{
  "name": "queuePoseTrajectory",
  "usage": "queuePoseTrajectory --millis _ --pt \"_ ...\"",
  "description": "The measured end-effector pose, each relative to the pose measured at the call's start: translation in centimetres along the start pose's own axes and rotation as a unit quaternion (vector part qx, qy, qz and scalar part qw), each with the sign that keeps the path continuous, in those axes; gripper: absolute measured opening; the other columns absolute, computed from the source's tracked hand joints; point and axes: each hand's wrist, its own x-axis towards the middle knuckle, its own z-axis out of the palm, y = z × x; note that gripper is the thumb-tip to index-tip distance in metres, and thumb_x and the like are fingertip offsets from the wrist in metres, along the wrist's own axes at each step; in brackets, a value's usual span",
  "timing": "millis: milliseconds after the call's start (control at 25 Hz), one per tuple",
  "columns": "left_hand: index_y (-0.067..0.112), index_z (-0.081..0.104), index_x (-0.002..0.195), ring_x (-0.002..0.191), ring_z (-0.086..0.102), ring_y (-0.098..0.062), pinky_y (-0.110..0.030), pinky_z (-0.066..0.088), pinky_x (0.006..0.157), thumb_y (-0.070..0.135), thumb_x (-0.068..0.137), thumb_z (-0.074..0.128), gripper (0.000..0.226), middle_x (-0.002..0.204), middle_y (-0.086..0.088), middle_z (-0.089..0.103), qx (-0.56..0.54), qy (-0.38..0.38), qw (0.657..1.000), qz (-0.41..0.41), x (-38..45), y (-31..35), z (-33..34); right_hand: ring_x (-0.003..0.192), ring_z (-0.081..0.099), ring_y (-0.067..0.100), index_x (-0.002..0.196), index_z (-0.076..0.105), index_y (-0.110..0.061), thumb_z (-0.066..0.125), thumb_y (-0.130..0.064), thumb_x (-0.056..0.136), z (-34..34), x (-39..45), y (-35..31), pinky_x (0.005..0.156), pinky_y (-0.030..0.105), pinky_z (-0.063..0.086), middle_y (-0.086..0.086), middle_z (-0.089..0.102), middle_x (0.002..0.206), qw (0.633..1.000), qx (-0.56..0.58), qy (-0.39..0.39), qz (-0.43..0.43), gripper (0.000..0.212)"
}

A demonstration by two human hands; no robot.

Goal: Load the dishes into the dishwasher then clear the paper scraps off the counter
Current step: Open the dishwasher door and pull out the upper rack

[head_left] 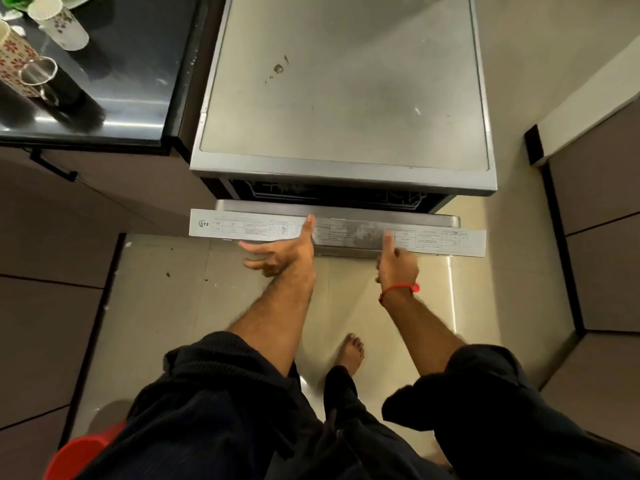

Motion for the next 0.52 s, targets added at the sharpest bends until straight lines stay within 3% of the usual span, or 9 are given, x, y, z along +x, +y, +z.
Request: queuePoseTrajectory --millis 40,80,120,160,240,280,360,520 --pt "0.022 -0.01 0.158 0.15 0.013 -0.04 -0.06 0.03 0.117 0.082 0.048 0.076 0.153 0.166 -0.019 -0.007 0.074 0.06 0.989 0.116 -0.1 -1.1 -0.3 0.08 0.063 0.032 0.075 0.058 -0.014 0.055 -0.057 0.091 -0.6 -0.1 0.8 0.072 0.045 0.055 0.007 0.063 0.078 0.983 -0.11 0.039 -0.139 0.047" --pt "0.023 -0.005 0.159 0.151 0.009 -0.043 -0.064 0.027 0.116 0.081 0.057 0.073 0.141 0.166 -0.022 -0.006 0.156 0.118 0.952 0.235 0.0 -2.1 -0.6 0.088 0.059 0.031 0.079 0.056 -0.015 0.057 -0.051 0.092 -0.8 -0.4 1.4 0.077 0.044 0.051 0.006 0.06 0.086 0.94 -0.198 0.056 -0.272 0.038" --pt "0.024 -0.003 0.16 0.151 0.001 -0.045 -0.068 0.018 0.118 0.082 0.062 0.068 0.134 0.165 -0.025 -0.007 0.226 0.144 0.904 0.334 0.6 -2.7 -1.2 0.099 0.054 0.03 0.091 0.058 -0.017 0.059 -0.048 0.091 -0.5 -0.4 1.9 0.085 0.045 0.048 0.008 0.057 0.098 0.891 -0.26 0.056 -0.367 0.031" --pt "0.025 -0.005 0.16 0.15 -0.009 -0.047 -0.068 0.005 0.118 0.084 0.066 0.063 0.13 0.164 -0.026 -0.011 0.294 0.133 0.86 0.395 1.4 -3.0 -2.0 0.114 0.047 0.031 0.108 0.058 -0.02 0.061 -0.047 0.089 -0.3 -0.4 2.0 0.098 0.047 0.044 0.01 0.052 0.117 0.862 -0.304 0.045 -0.403 0.034" --pt "0.028 -0.016 0.158 0.147 -0.022 -0.049 -0.067 -0.011 0.112 0.087 0.067 0.058 0.131 0.162 -0.024 -0.024 0.432 0.066 0.786 0.436 2.9 -2.3 -3.5 0.145 0.017 0.036 0.146 0.035 -0.029 0.063 -0.051 0.085 0.2 -0.2 1.3 0.118 0.051 0.019 0.013 0.022 0.155 0.847 -0.364 -0.012 -0.387 0.071" --pt "0.028 -0.021 0.156 0.146 -0.027 -0.048 -0.069 -0.013 0.111 0.088 0.068 0.056 0.132 0.16 -0.021 -0.031 0.504 0.036 0.748 0.43 3.4 -1.6 -4.1 0.15 0.0 0.037 0.155 0.015 -0.033 0.064 -0.054 0.084 0.1 0.0 0.9 0.12 0.05 0.006 0.011 0.0 0.162 0.843 -0.392 -0.054 -0.365 0.088" --pt "0.028 -0.026 0.155 0.144 -0.033 -0.046 -0.073 -0.012 0.113 0.089 0.07 0.054 0.131 0.159 -0.016 -0.037 0.598 -0.015 0.684 0.417 3.3 -1.0 -5.0 0.149 -0.016 0.035 0.154 -0.011 -0.037 0.065 -0.059 0.083 -0.4 -0.3 1.1 0.12 0.05 -0.001 0.005 -0.025 0.161 0.837 -0.417 -0.121 -0.333 0.106" --pt "0.032 -0.012 0.159 0.147 -0.029 -0.042 -0.07 -0.009 0.115 0.082 0.083 0.044 0.106 0.166 -0.007 -0.021 0.644 -0.118 0.629 0.42 3.2 -5.1 -6.4 0.149 -0.014 0.036 0.153 -0.015 -0.038 0.057 -0.069 0.082 -0.5 -1.8 3.6 0.12 0.059 -0.001 0.0 -0.021 0.163 0.769 -0.545 -0.172 -0.286 0.106"
